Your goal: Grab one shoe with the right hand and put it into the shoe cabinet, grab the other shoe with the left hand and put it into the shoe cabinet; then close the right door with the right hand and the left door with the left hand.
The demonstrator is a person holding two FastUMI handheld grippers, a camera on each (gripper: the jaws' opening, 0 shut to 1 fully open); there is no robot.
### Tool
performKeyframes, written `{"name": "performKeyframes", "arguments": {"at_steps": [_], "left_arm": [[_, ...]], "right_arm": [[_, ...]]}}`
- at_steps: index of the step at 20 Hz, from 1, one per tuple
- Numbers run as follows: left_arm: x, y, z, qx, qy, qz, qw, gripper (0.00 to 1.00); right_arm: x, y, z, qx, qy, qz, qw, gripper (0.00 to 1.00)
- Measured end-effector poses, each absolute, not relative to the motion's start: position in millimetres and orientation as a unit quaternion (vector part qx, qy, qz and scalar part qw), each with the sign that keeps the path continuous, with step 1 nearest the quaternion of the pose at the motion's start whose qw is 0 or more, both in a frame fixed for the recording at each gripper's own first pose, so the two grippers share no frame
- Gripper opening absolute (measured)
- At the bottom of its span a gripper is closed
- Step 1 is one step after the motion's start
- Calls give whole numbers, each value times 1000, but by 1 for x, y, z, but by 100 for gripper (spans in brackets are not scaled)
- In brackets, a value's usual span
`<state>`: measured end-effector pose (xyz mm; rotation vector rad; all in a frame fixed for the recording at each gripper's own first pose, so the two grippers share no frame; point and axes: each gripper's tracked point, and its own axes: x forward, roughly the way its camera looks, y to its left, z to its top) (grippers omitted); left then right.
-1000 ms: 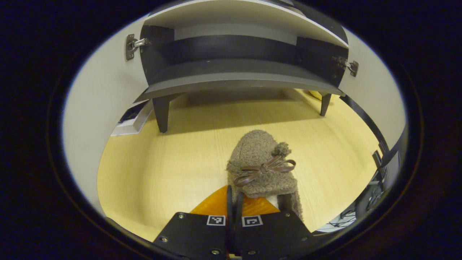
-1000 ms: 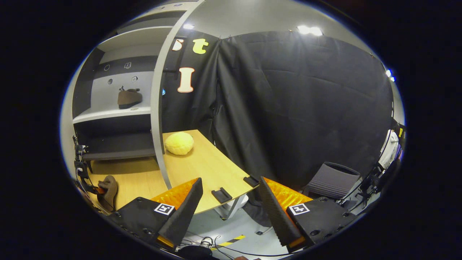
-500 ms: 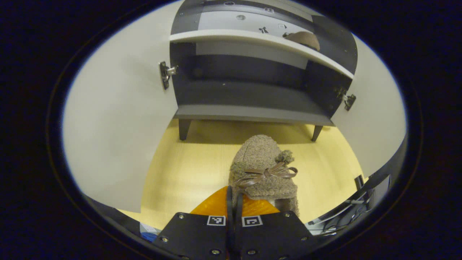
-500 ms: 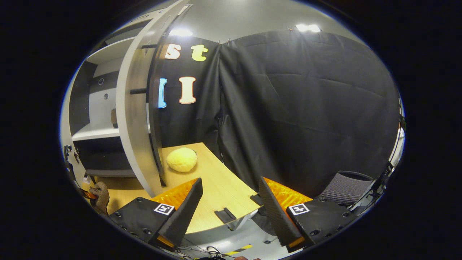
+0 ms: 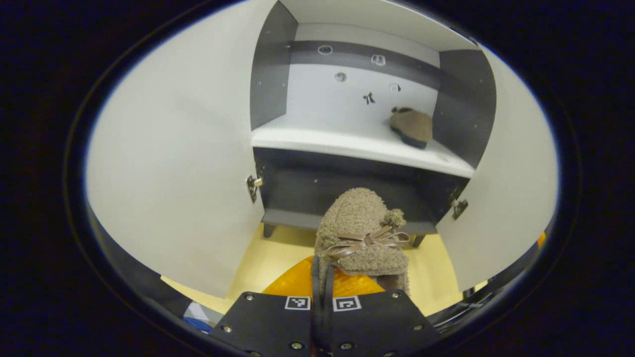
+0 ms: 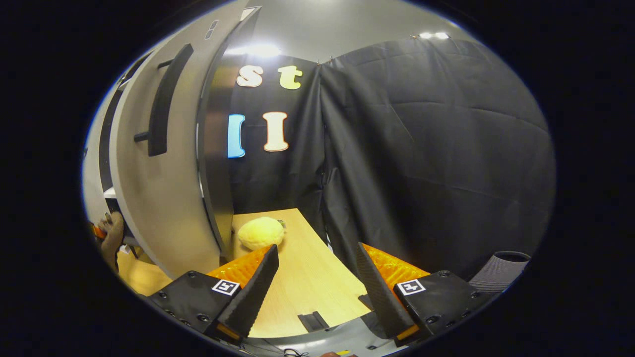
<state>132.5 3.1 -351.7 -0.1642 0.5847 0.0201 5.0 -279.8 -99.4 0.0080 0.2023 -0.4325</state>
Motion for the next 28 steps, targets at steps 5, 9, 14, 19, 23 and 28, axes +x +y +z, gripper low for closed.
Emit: {"name": "performKeyframes", "arguments": {"at_steps": [5, 9, 14, 19, 23, 28], "left_arm": [[142, 8, -344, -40, 243, 19, 969, 1], [178, 10, -305, -29, 220, 24, 975, 1], [251, 11, -273, -51, 192, 29, 980, 1], [324, 2, -253, -64, 179, 10, 982, 1], [378, 0, -247, -72, 170, 5, 983, 1], [419, -9, -278, -55, 195, -9, 979, 1]], "right_arm": [[36, -294, -101, 5, 74, -188, 979, 99], [37, -298, -108, 38, 74, -185, 979, 99], [37, -306, -114, 62, 80, -194, 976, 99], [20, -319, -112, 69, 76, -219, 970, 97], [15, -310, -107, 107, 69, -225, 966, 97], [20, -310, -111, 100, 73, -220, 968, 97]]}}
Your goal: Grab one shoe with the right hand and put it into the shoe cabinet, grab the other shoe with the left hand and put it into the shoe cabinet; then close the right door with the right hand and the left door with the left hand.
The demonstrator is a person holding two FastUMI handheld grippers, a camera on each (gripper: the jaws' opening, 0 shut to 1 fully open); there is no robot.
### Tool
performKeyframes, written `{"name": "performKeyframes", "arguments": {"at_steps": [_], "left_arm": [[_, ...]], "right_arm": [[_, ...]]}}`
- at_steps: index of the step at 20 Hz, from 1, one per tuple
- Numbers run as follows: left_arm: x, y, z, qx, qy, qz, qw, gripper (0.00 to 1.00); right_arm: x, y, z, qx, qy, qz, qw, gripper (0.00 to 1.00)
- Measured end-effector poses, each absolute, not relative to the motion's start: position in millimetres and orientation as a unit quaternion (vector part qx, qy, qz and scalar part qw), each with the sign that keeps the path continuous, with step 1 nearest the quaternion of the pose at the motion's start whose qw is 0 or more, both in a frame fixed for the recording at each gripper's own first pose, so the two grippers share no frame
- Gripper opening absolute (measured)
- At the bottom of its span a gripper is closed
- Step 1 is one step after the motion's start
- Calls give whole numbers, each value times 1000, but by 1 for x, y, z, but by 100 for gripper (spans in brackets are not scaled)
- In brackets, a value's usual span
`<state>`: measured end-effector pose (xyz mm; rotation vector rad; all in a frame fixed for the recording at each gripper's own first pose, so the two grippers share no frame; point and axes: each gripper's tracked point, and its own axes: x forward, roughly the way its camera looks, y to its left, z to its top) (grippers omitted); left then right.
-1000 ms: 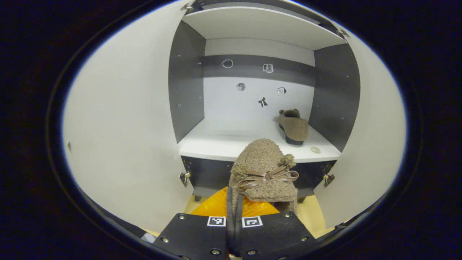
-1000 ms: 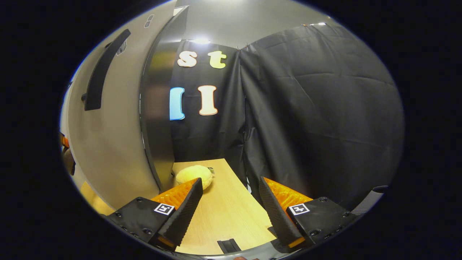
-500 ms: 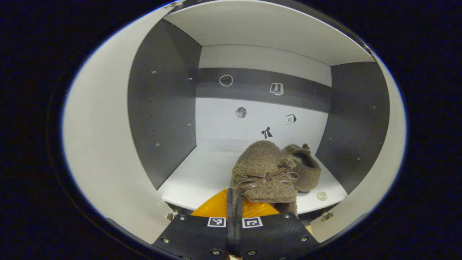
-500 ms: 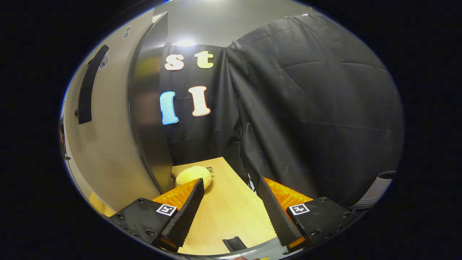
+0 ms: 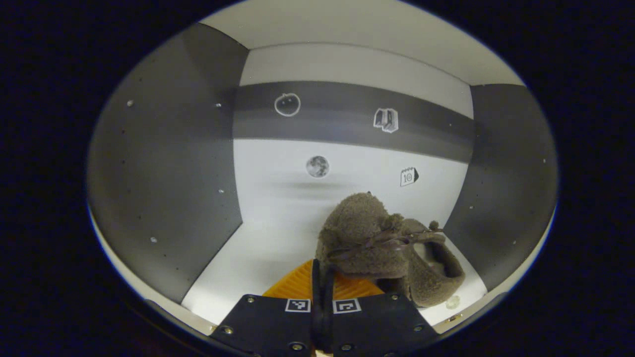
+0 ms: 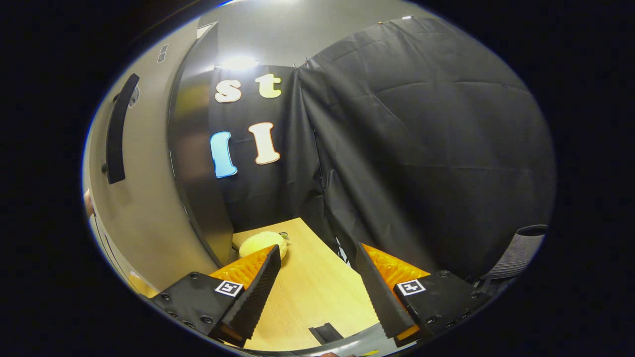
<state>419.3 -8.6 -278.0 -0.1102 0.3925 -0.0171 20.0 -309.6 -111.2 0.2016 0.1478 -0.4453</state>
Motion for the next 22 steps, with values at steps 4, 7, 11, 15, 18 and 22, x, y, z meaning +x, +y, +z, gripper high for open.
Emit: {"name": "performKeyframes", "arguments": {"at_steps": [4, 7, 11, 15, 18, 22], "left_arm": [[428, -3, -297, -69, 207, 5, 976, 7], [429, -4, -301, -32, 208, -2, 978, 7], [422, -17, -308, -8, 224, -29, 974, 10], [403, 0, -289, 18, 200, -14, 979, 61], [374, 9, -275, 2, 193, -6, 981, 96], [318, 11, -246, -11, 152, -6, 988, 100]], "right_arm": [[26, -305, -121, 96, 90, -212, 968, 97], [30, -300, -126, 87, 100, -201, 971, 93], [33, -296, -130, 83, 107, -191, 972, 93], [35, -294, -126, 80, 103, -183, 974, 94], [36, -294, -120, 79, 95, -180, 976, 93], [41, -290, -104, 79, 78, -170, 979, 93]]}}
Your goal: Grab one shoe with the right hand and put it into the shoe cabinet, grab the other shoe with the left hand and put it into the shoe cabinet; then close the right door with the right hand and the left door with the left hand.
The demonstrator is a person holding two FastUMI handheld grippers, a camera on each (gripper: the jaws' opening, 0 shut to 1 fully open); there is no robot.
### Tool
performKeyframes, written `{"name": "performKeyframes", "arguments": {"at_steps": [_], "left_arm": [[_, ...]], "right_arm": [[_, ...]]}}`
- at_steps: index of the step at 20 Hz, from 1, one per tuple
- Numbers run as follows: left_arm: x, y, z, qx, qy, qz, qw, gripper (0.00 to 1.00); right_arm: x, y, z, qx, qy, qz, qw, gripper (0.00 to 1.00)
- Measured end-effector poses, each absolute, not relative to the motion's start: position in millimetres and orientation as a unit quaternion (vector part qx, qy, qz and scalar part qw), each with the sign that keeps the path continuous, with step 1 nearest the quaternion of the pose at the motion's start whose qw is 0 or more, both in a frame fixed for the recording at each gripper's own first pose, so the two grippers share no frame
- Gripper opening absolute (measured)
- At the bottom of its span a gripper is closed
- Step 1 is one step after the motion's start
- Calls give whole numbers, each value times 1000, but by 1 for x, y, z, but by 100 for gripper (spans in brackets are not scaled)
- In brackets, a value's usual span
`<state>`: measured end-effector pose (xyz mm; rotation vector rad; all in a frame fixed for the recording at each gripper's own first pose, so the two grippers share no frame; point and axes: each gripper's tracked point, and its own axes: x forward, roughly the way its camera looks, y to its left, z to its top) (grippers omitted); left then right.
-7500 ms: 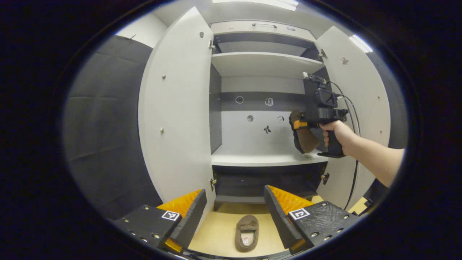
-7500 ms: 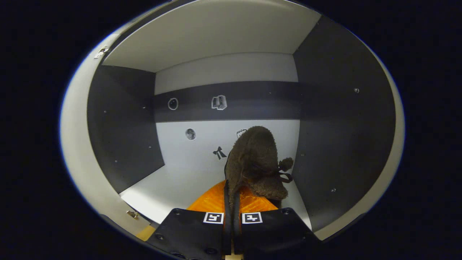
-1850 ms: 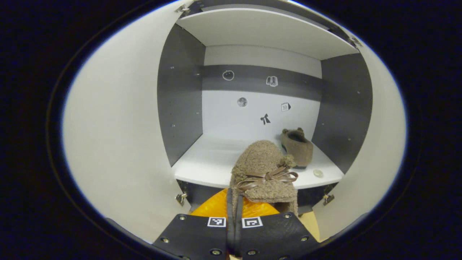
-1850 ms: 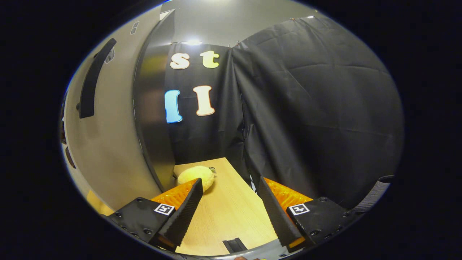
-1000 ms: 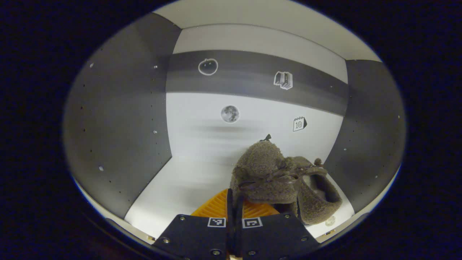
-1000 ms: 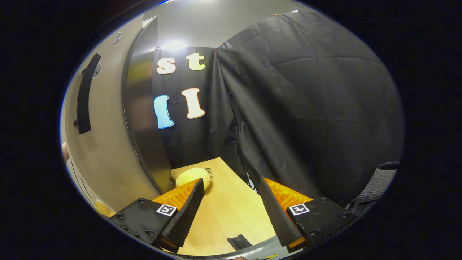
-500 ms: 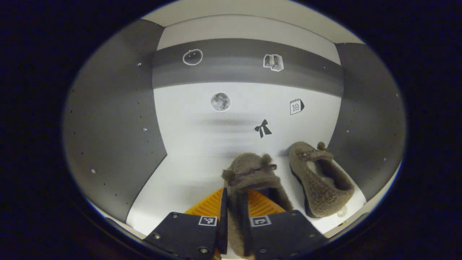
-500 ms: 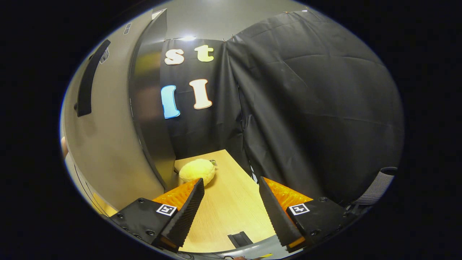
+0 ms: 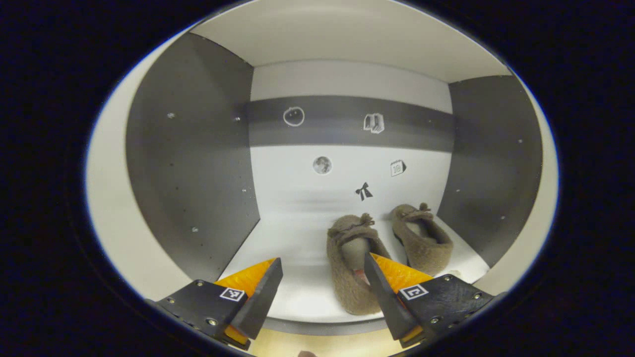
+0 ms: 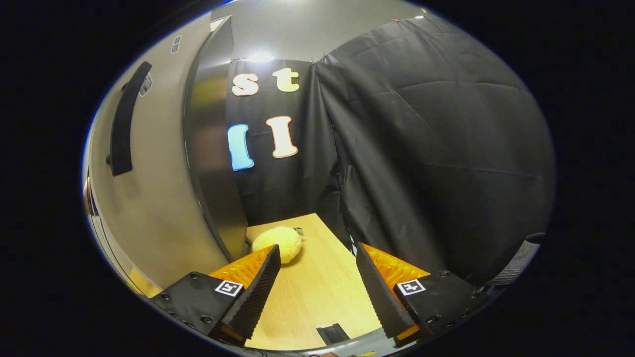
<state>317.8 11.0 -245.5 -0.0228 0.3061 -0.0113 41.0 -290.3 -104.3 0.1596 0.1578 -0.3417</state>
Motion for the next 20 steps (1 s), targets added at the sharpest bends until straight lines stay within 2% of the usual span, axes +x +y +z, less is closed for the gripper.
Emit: {"name": "performKeyframes", "arguments": {"at_steps": [2, 3, 5, 6, 7, 10, 12, 14, 15, 18, 19, 20], "left_arm": [[286, 11, -229, -6, 127, -2, 992, 100], [270, 11, -222, -1, 116, 0, 993, 100], [237, 13, -211, 7, 94, 12, 996, 100], [221, 14, -209, 7, 85, 20, 996, 100], [205, 12, -209, 4, 78, 24, 997, 100], [163, 11, -207, 3, 46, 36, 998, 100], [139, 10, -215, -1, 27, 52, 998, 100], [115, 13, -228, -15, 22, 73, 997, 100], [106, 13, -234, -20, 18, 81, 996, 100], [83, 8, -244, -16, 15, 80, 997, 100], [75, 5, -247, -13, 14, 82, 996, 95], [69, 0, -251, -11, 14, 81, 997, 96]], "right_arm": [[43, -288, -95, 77, 72, -162, 981, 93], [45, -286, -87, 75, 67, -159, 982, 96], [48, -285, -71, 69, 52, -153, 984, 93], [50, -284, -65, 66, 48, -150, 985, 96], [52, -283, -59, 64, 44, -147, 986, 93], [56, -278, -33, 59, 25, -135, 989, 93], [59, -273, -18, 49, 13, -123, 991, 96], [61, -268, -4, 32, 0, -113, 993, 96], [61, -266, 3, 25, -6, -108, 994, 93], [61, -252, 16, 32, -11, -82, 996, 93], [64, -247, 22, 37, -13, -73, 997, 94], [65, -244, 27, 39, -18, -64, 997, 94]]}}
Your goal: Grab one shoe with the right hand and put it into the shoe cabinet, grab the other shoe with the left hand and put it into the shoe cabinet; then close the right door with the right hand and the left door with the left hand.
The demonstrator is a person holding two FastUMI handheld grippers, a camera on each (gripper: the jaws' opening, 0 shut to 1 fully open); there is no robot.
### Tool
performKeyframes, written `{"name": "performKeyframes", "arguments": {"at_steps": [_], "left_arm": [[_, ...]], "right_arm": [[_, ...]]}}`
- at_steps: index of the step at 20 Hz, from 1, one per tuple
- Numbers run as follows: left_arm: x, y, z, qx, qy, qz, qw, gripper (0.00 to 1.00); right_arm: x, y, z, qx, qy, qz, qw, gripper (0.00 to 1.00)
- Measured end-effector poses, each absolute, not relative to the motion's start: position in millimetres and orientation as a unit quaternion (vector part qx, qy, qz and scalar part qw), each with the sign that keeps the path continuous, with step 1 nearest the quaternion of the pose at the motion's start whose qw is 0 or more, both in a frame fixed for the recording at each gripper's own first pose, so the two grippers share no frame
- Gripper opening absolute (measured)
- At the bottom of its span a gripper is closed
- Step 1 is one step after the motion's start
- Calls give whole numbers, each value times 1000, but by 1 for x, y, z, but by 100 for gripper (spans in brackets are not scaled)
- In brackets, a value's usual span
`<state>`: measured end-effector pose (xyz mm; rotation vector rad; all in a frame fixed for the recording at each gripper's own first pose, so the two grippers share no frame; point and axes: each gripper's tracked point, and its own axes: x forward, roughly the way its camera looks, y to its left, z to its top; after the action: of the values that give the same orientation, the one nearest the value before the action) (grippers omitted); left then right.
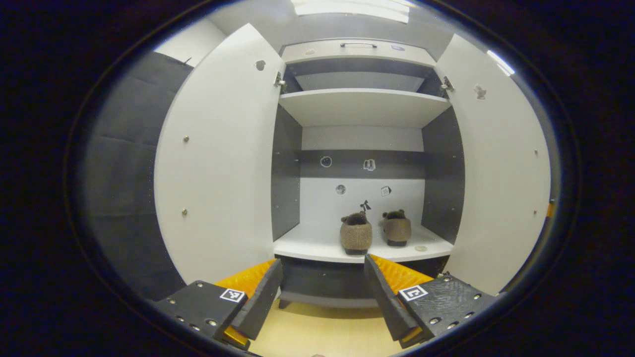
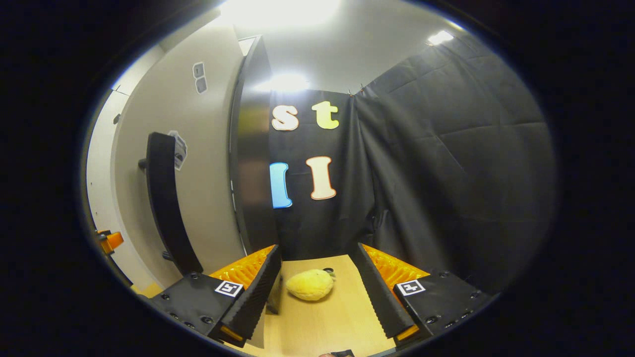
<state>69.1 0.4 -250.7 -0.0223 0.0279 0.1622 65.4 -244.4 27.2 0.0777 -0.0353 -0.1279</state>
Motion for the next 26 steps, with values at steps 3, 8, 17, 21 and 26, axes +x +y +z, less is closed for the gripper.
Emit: {"name": "performKeyframes", "arguments": {"at_steps": [3, 8, 17, 21, 26], "left_arm": [[55, -15, -271, -11, 31, 66, 997, 100], [58, -12, -275, 21, 39, 70, 997, 96], [61, -2, -289, 0, 50, 72, 996, 95], [63, 0, -291, -2, 52, 62, 997, 96], [63, 10, -293, -12, 56, 50, 997, 96]], "right_arm": [[65, -235, 42, 34, -30, -47, 998, 96], [68, -215, 60, 47, -32, -5, 998, 93], [68, -196, 59, 66, -21, 6, 998, 96], [67, -184, 60, 67, -20, 6, 998, 95], [72, -140, 54, 103, -6, 31, 994, 95]]}}
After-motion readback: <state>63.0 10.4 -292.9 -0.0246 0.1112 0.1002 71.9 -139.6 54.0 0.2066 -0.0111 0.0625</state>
